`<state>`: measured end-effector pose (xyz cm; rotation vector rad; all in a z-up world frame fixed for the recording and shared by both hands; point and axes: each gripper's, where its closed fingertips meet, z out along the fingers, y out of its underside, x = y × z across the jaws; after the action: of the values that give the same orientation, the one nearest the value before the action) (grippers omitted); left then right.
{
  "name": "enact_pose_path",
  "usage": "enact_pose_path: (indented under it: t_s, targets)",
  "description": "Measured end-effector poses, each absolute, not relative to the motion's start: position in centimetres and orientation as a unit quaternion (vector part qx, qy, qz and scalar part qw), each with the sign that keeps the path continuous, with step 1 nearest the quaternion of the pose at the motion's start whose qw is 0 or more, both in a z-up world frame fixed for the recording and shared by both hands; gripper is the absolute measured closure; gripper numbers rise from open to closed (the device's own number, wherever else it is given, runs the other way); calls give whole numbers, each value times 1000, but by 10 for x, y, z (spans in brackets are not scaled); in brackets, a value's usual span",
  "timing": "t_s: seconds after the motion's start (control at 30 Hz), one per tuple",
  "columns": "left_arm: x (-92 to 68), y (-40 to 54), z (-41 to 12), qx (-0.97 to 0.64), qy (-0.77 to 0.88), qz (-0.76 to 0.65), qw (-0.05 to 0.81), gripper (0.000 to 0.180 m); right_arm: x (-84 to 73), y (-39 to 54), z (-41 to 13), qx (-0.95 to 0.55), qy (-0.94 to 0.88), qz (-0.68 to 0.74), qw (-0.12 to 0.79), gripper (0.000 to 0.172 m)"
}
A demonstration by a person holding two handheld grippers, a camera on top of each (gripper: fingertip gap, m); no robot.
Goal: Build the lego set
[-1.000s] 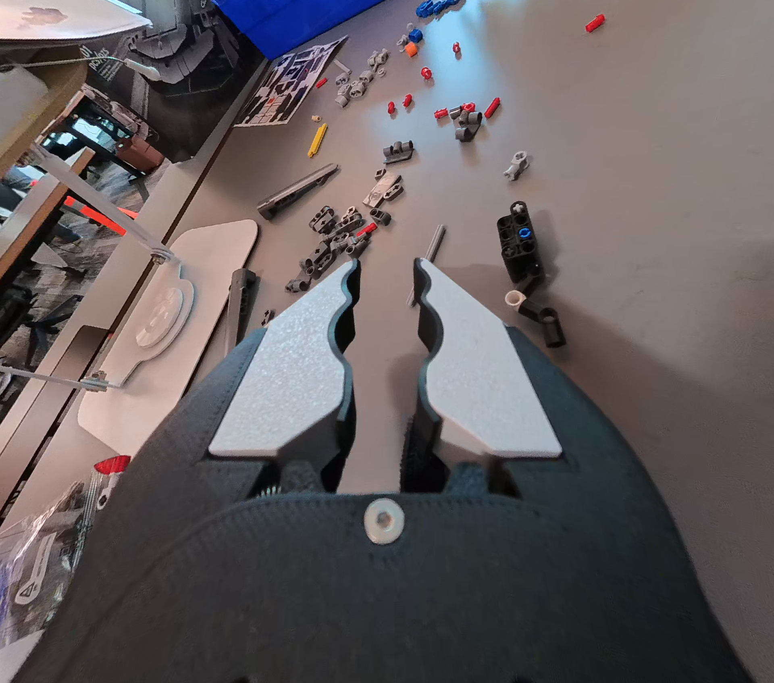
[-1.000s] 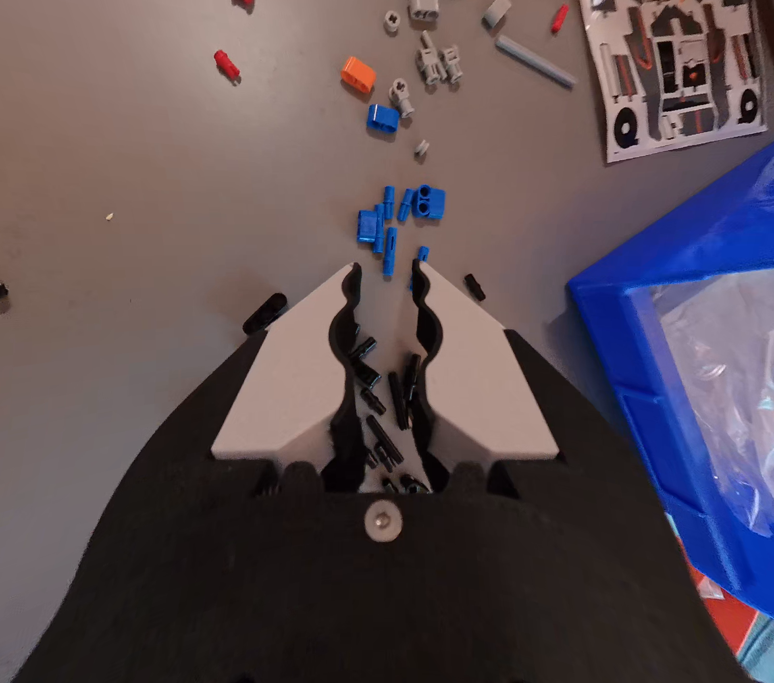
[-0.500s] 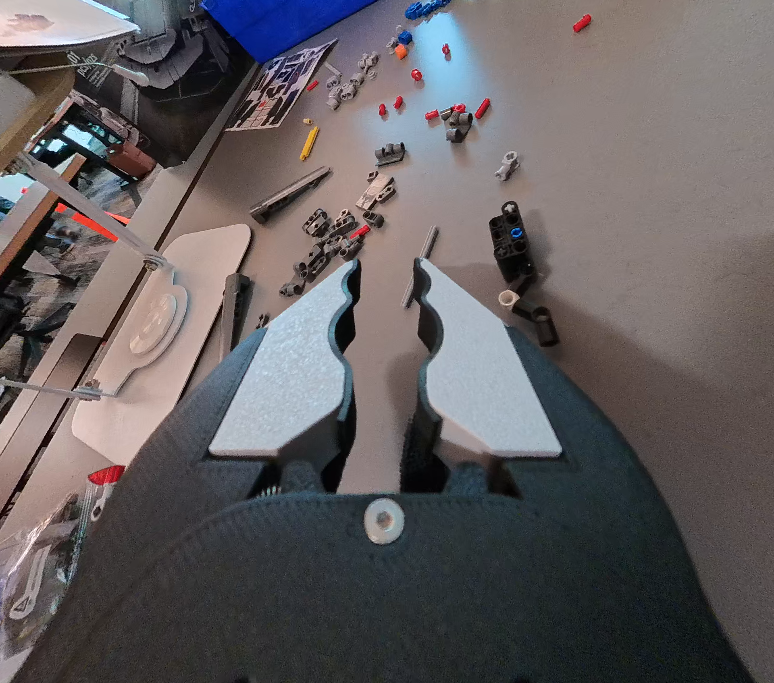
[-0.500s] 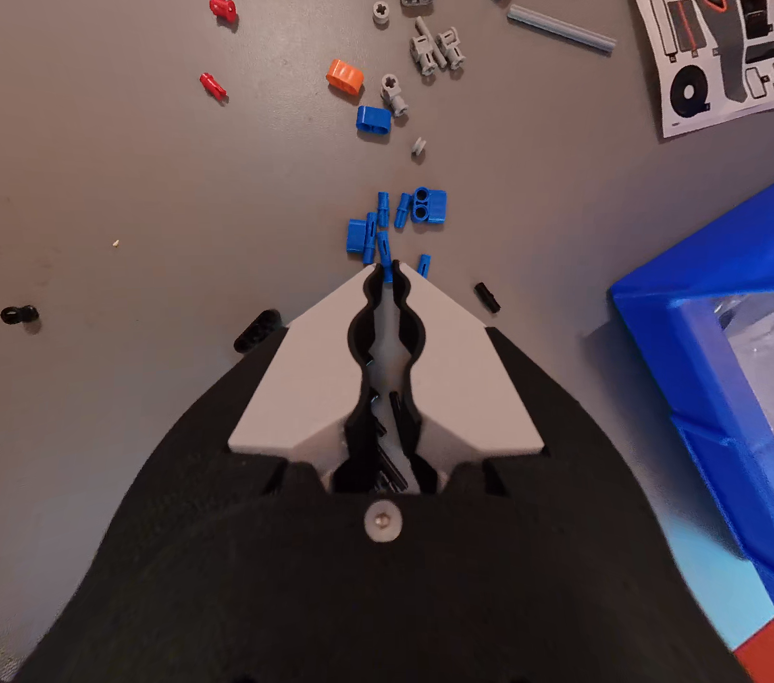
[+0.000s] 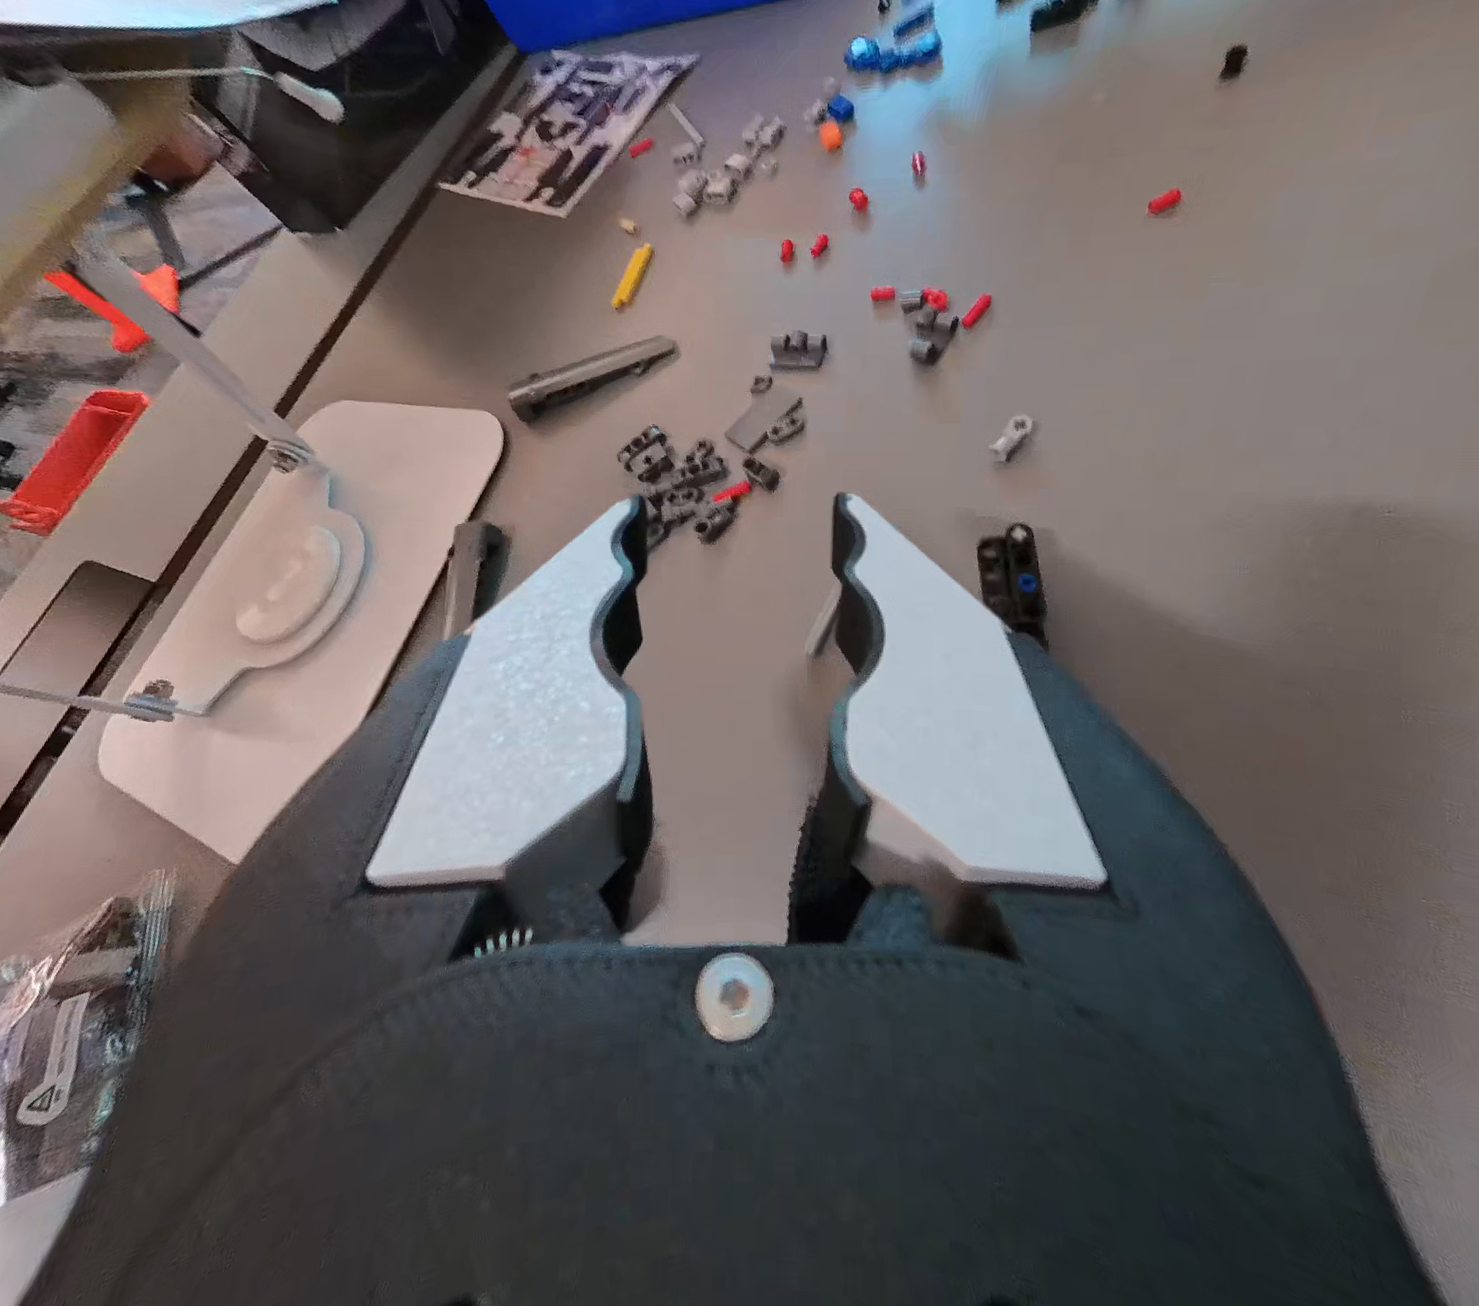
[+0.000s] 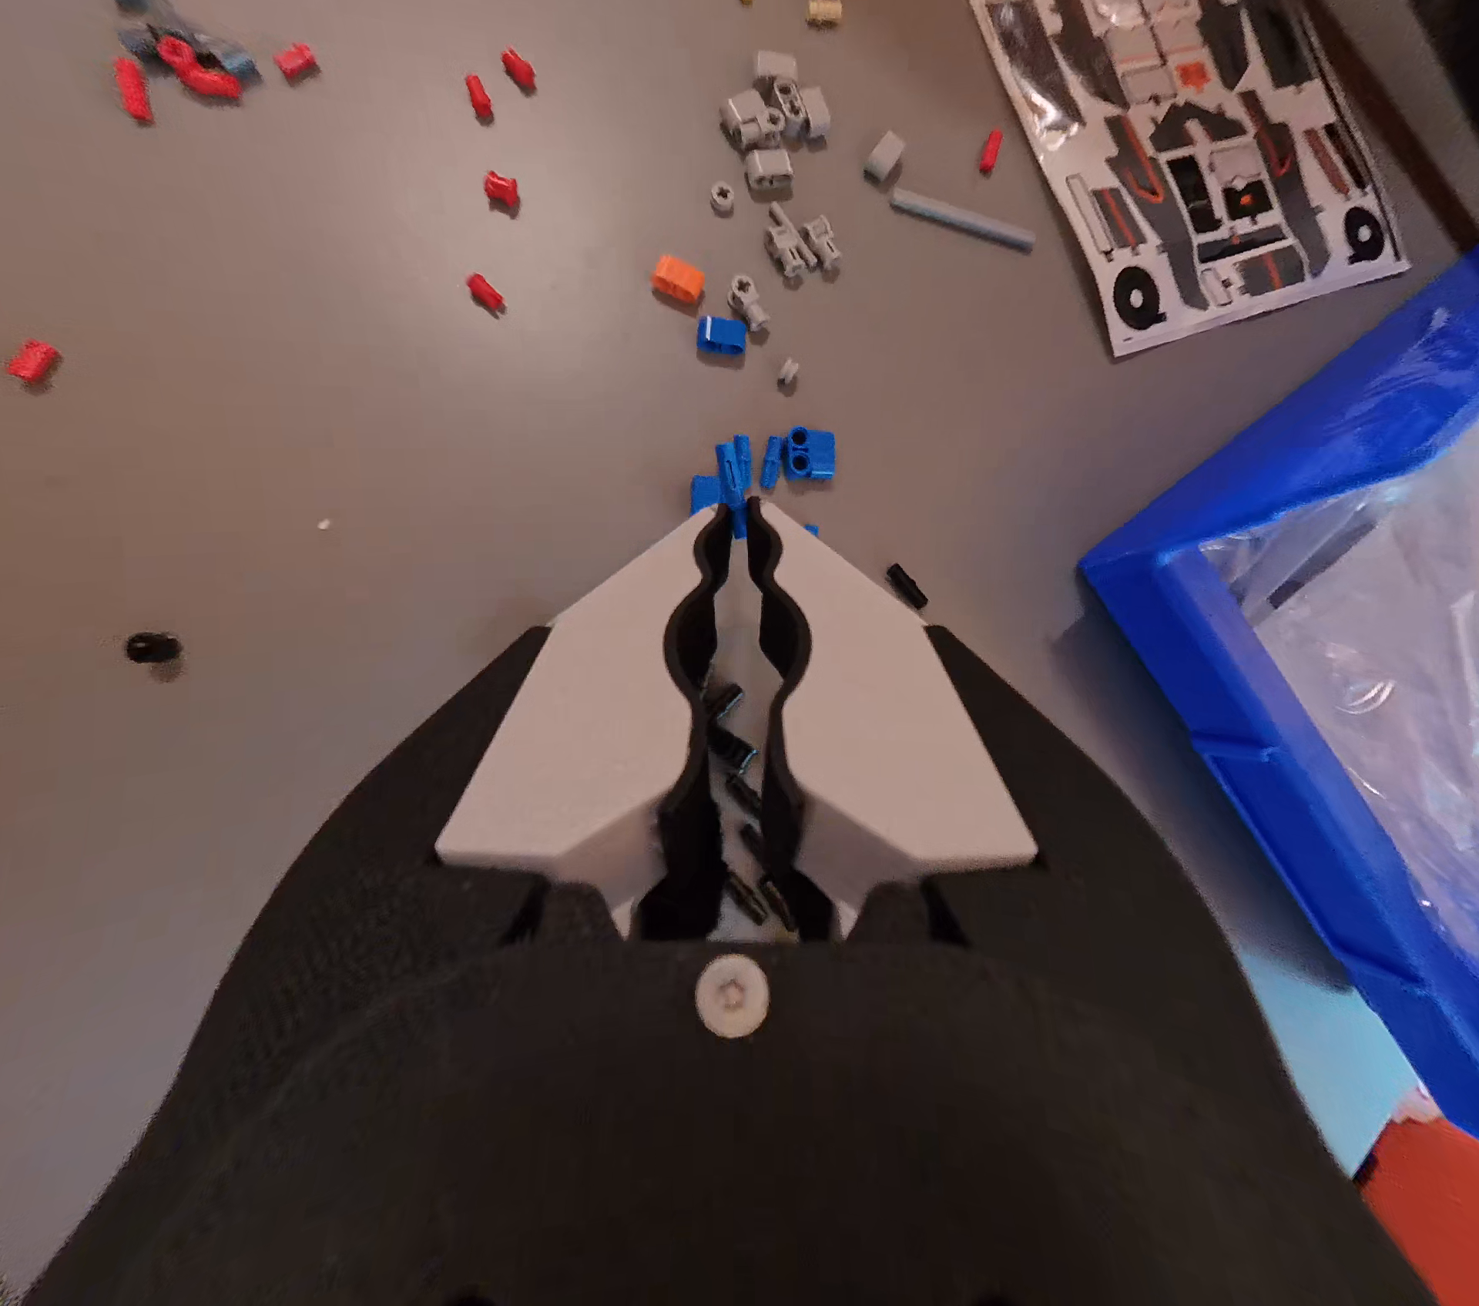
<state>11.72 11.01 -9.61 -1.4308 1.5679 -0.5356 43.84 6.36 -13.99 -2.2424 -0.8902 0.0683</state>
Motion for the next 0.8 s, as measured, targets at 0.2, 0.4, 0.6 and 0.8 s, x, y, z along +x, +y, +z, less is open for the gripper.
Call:
enact_pose_path:
  t_s: [0.2, 0.4, 0.6, 0.8]
  targets:
    - [100, 86, -118, -596, 660, -224, 399, 137, 406, 51, -115, -844, -373, 17, 386, 170]
    - [84, 77, -122, -609, 652, -217, 396, 138, 346, 46, -102, -806, -421, 45, 415, 170]
    - [76, 72, -127, -612, 652, -203, 399, 139, 284, 55, -106, -773, -468, 78, 421, 171]
    - [72, 71, -129, -614, 650, -196, 402, 137, 234, 81, -96, -733, -519, 92, 429, 171]
